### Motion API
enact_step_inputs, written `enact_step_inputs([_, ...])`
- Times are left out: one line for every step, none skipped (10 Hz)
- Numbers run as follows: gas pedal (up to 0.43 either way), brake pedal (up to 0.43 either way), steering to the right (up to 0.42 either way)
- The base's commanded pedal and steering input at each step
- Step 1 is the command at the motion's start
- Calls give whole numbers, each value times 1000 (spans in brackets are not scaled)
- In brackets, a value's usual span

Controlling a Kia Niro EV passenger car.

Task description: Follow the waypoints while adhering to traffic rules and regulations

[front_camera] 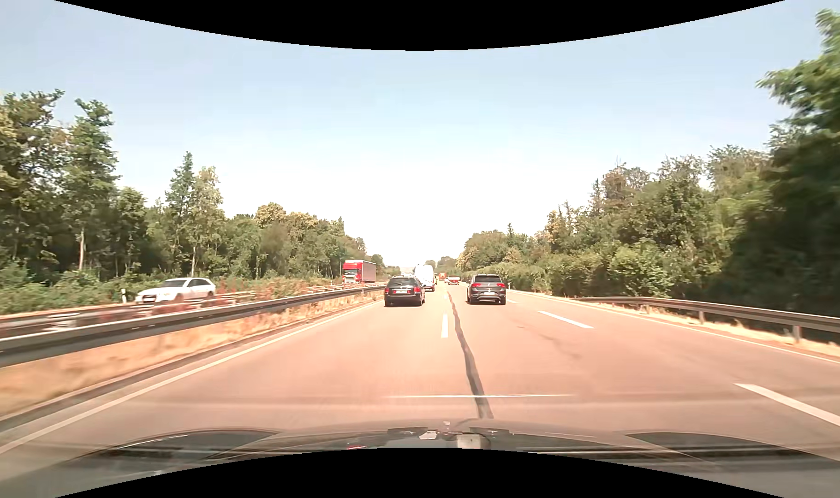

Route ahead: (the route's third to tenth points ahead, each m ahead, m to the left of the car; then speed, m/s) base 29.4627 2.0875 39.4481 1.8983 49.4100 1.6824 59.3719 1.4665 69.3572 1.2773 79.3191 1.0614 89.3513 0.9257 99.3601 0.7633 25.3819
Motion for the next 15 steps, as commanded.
enact_step_inputs([287,0,-2])
enact_step_inputs([287,0,-2])
enact_step_inputs([287,0,-1])
enact_step_inputs([287,0,-1])
enact_step_inputs([287,0,-1])
enact_step_inputs([287,0,-1])
enact_step_inputs([287,0,0])
enact_step_inputs([287,0,0])
enact_step_inputs([287,0,0])
enact_step_inputs([287,0,0])
enact_step_inputs([287,0,1])
enact_step_inputs([287,0,1])
enact_step_inputs([287,0,2])
enact_step_inputs([287,0,3])
enact_step_inputs([287,0,3])
